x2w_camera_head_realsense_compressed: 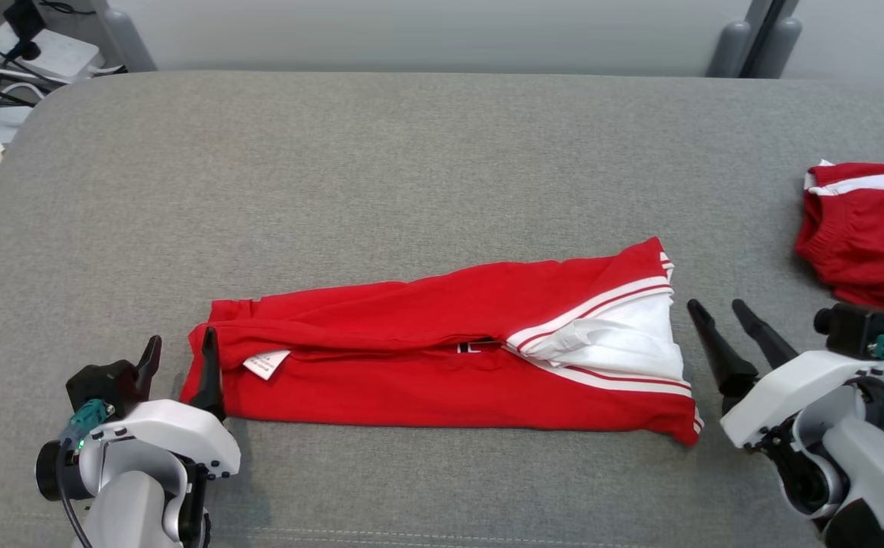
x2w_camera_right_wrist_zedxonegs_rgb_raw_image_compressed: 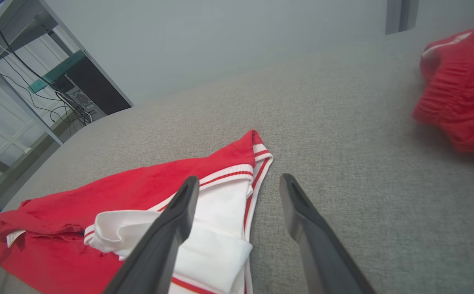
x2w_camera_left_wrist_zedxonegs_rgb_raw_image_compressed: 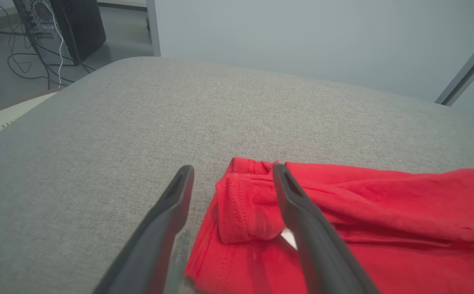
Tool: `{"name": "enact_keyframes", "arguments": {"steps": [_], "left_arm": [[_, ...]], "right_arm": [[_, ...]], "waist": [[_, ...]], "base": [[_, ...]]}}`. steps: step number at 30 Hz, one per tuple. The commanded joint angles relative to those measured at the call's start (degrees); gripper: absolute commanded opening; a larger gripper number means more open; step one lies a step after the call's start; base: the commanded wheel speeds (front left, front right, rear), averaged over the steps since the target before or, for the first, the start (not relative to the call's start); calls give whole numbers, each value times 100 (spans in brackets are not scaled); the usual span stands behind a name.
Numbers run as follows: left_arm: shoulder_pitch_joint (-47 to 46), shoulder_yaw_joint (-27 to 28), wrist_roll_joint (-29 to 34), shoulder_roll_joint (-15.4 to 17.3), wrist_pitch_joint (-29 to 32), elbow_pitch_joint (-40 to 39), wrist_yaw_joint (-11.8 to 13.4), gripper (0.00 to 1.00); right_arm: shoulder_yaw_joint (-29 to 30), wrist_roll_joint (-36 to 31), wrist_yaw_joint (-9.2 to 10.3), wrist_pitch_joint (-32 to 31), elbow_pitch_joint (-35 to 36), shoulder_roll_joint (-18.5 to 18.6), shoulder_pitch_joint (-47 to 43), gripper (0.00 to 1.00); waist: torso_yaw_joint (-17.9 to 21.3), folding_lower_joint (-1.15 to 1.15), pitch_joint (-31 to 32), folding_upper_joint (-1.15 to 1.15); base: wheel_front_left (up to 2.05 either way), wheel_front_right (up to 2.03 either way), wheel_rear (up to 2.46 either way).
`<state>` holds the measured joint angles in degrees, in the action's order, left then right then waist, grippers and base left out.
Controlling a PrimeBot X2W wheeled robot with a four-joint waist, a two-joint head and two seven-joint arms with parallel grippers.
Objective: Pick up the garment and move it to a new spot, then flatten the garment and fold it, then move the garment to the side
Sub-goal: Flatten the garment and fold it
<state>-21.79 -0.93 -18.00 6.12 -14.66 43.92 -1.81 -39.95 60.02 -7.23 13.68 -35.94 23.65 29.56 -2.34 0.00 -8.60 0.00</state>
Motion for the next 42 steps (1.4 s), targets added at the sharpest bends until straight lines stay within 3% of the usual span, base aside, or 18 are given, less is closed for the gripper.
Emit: {"name": "enact_keyframes", "arguments": {"steps": [1, 14, 19, 29, 30, 32, 34, 35, 42], "left_arm": [[66, 230, 132, 95, -34, -325, 69, 100], [235, 385, 425, -188, -34, -724, -135, 100], [234, 565, 206, -258, -34, -640, -282, 100], [187, 594, 260, -308, -34, -667, -375, 100], [185, 600, 270, -311, -34, -669, -381, 100], [184, 646, 227, -315, -34, -648, -395, 100], [185, 676, 201, -318, -34, -644, -415, 100], [189, 694, 186, -319, -34, -649, -425, 100], [249, 762, 202, -323, -34, -707, -466, 100]], "right_arm": [[45, -146, -25, 116, -34, -78, -166, 100], [392, -731, -25, 130, -1080, -611, -130, 100], [335, -738, -25, -62, -1481, -749, -74, 100], [138, -602, -25, -294, -1602, -872, 27, 100], [114, -563, -25, -341, -1598, -886, 31, 86], [58, -510, -25, -399, -1571, -883, 41, 49], [33, -445, -25, -408, -1547, -870, 46, 22], [27, -421, -25, -394, -1539, -856, 54, 0], [157, -269, -25, -129, -1591, -653, 130, 0]], "waist": [[-90, 0, 29, 0], [-576, 0, -120, 0], [-668, 0, -112, 0], [-756, 0, -135, 0], [-762, 0, -141, 0], [-771, 0, -150, 0], [-776, 0, -159, 0], [-778, 0, -162, 0], [-745, 0, -124, 0]], "base": [[0, 0, 0], [0, 0, 0], [0, 0, 0], [0, 0, 0], [0, 0, 0], [0, 0, 0], [0, 0, 0], [0, 0, 0], [0, 0, 0]]}}
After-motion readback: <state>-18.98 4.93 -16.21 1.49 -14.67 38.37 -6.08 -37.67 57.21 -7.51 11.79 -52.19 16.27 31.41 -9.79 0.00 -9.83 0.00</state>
